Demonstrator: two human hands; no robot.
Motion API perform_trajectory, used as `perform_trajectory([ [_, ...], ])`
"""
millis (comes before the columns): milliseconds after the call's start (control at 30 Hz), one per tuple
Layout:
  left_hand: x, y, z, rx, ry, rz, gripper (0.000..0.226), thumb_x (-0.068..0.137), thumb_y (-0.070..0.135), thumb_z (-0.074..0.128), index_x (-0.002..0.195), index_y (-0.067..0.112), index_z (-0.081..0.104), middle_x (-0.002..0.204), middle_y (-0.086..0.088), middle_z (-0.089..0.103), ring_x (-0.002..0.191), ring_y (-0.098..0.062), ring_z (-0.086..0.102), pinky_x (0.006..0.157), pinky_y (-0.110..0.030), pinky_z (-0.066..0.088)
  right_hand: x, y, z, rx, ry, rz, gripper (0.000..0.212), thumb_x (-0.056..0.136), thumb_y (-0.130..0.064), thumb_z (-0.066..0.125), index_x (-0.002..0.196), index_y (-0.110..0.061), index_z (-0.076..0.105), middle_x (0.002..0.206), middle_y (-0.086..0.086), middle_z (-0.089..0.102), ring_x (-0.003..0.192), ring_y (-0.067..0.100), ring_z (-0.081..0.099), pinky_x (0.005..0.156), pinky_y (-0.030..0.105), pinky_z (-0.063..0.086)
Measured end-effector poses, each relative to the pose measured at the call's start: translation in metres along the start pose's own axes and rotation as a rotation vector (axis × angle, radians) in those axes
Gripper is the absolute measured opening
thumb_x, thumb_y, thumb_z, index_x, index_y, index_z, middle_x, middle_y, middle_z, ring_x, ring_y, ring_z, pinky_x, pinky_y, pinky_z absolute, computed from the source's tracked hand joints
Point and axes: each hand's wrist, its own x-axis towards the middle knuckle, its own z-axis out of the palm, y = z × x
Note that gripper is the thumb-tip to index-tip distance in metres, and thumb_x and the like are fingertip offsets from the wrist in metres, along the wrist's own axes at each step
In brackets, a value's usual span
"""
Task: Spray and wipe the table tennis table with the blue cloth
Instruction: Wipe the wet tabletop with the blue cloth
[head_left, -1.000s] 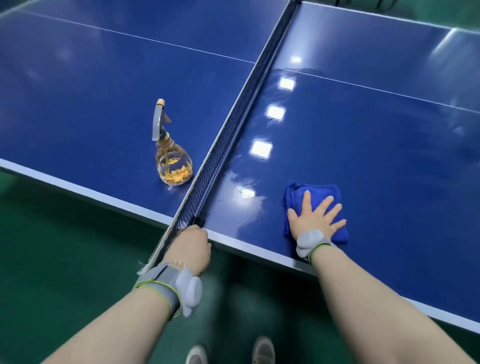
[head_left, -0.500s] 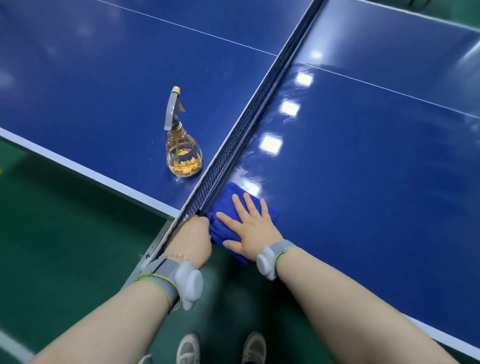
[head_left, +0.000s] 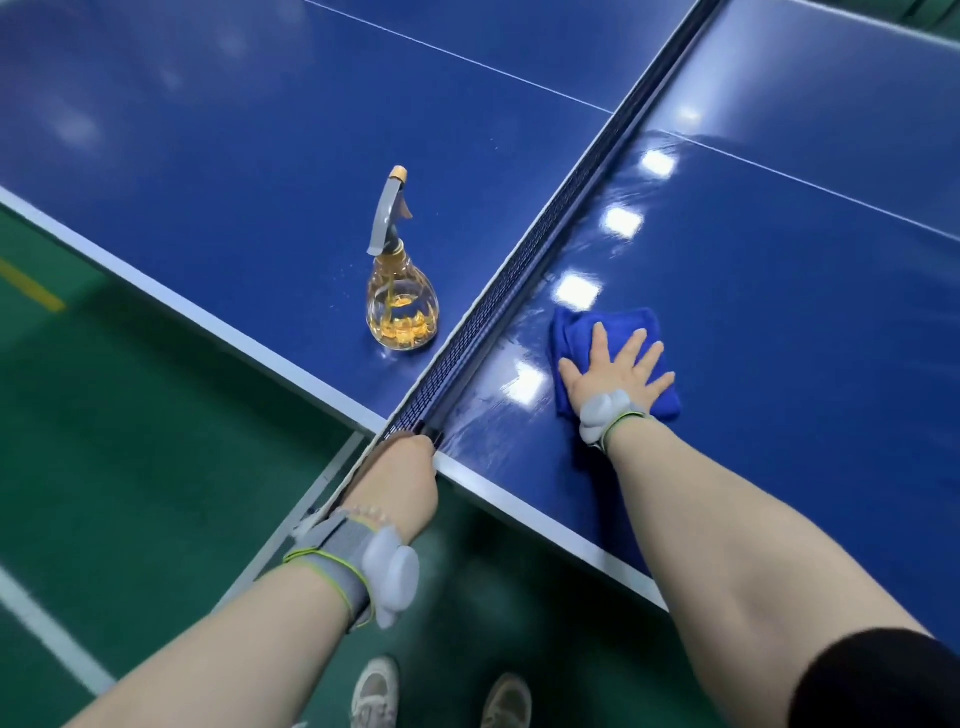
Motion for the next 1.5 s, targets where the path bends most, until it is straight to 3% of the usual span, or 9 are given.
perform_trajectory([
  [300, -0.003, 0.004, -0.004, 0.008, 0.036, -0.019, 0.016, 0.087, 0.008, 0.051, 0.095, 0.016, 0.062, 0.099, -0.002, 0.058, 0.084, -0.024, 0.061, 0.072, -0.030, 0.047, -0.006, -0.042, 0.006, -0.123, -0.025, -0.329, 0.069, 0.097, -0.063, 0.027, 0.155, -0.039, -0.002, 0.162, 0.013, -0.017, 0.147, 0.038, -0.019, 0.115, 0.063, -0.006],
  [500, -0.006, 0.005, -0.006, -0.010, 0.010, -0.004, 0.019, 0.087, 0.008, 0.049, 0.100, 0.016, 0.060, 0.104, -0.002, 0.055, 0.086, -0.026, 0.059, 0.077, -0.033, 0.047, -0.043, -0.061, 0.024, -0.179, -0.031, -0.540, 0.066, 0.096, -0.063, 0.029, 0.153, -0.045, 0.001, 0.162, 0.010, -0.017, 0.147, 0.037, -0.020, 0.113, 0.064, -0.007],
  [633, -0.007, 0.009, -0.006, 0.028, -0.017, 0.032, 0.024, 0.090, 0.010, 0.047, 0.109, 0.014, 0.061, 0.110, -0.007, 0.057, 0.098, -0.028, 0.059, 0.086, -0.035, 0.047, -0.068, -0.064, 0.034, -0.217, -0.045, -0.607, 0.063, 0.097, -0.061, 0.029, 0.152, -0.048, 0.000, 0.162, 0.010, -0.019, 0.146, 0.038, -0.021, 0.112, 0.065, -0.009],
  [1000, -0.019, 0.018, -0.005, 0.068, -0.214, 0.089, 0.020, 0.092, 0.012, 0.047, 0.108, 0.009, 0.058, 0.117, -0.013, 0.061, 0.110, -0.030, 0.058, 0.090, -0.036, 0.045, -0.113, -0.033, 0.046, -0.186, -0.063, -0.463, 0.062, 0.097, -0.061, 0.030, 0.151, -0.050, 0.001, 0.162, 0.010, -0.018, 0.147, 0.038, -0.020, 0.112, 0.065, -0.010],
  [1167, -0.030, 0.021, -0.009, 0.077, -0.252, 0.151, 0.026, 0.092, 0.014, 0.051, 0.117, 0.008, 0.057, 0.122, -0.013, 0.059, 0.114, -0.029, 0.057, 0.094, -0.035, 0.044, -0.140, -0.021, 0.055, -0.203, -0.069, -0.420, 0.080, 0.090, -0.066, 0.044, 0.151, -0.050, -0.005, 0.160, 0.012, -0.023, 0.145, 0.041, -0.022, 0.110, 0.067, -0.010],
  [1300, -0.039, 0.019, -0.015, 0.117, -0.263, 0.213, 0.028, 0.091, 0.014, 0.052, 0.118, 0.008, 0.056, 0.122, -0.014, 0.059, 0.114, -0.029, 0.057, 0.094, -0.034, 0.044, -0.158, -0.012, 0.060, -0.197, -0.062, -0.374, 0.082, 0.092, -0.042, 0.054, 0.150, -0.051, -0.003, 0.161, 0.010, -0.023, 0.146, 0.039, -0.020, 0.112, 0.067, -0.006],
  [1400, -0.045, 0.015, -0.018, 0.138, -0.286, 0.258, 0.028, 0.091, 0.013, 0.051, 0.118, 0.008, 0.057, 0.121, -0.013, 0.060, 0.112, -0.028, 0.058, 0.092, -0.033, 0.045, -0.173, -0.006, 0.059, -0.181, -0.091, -0.314, 0.083, 0.093, -0.021, 0.050, 0.150, -0.053, -0.002, 0.161, 0.008, -0.023, 0.147, 0.037, -0.020, 0.113, 0.064, -0.006],
  [1500, -0.053, 0.011, -0.023, 0.149, -0.301, 0.299, 0.027, 0.091, 0.011, 0.052, 0.117, 0.008, 0.059, 0.119, -0.013, 0.061, 0.110, -0.027, 0.060, 0.090, -0.032, 0.046, -0.186, 0.000, 0.060, -0.145, -0.104, -0.252, 0.082, 0.094, -0.014, 0.047, 0.149, -0.053, 0.001, 0.162, 0.005, -0.019, 0.148, 0.035, -0.018, 0.115, 0.063, -0.004],
])
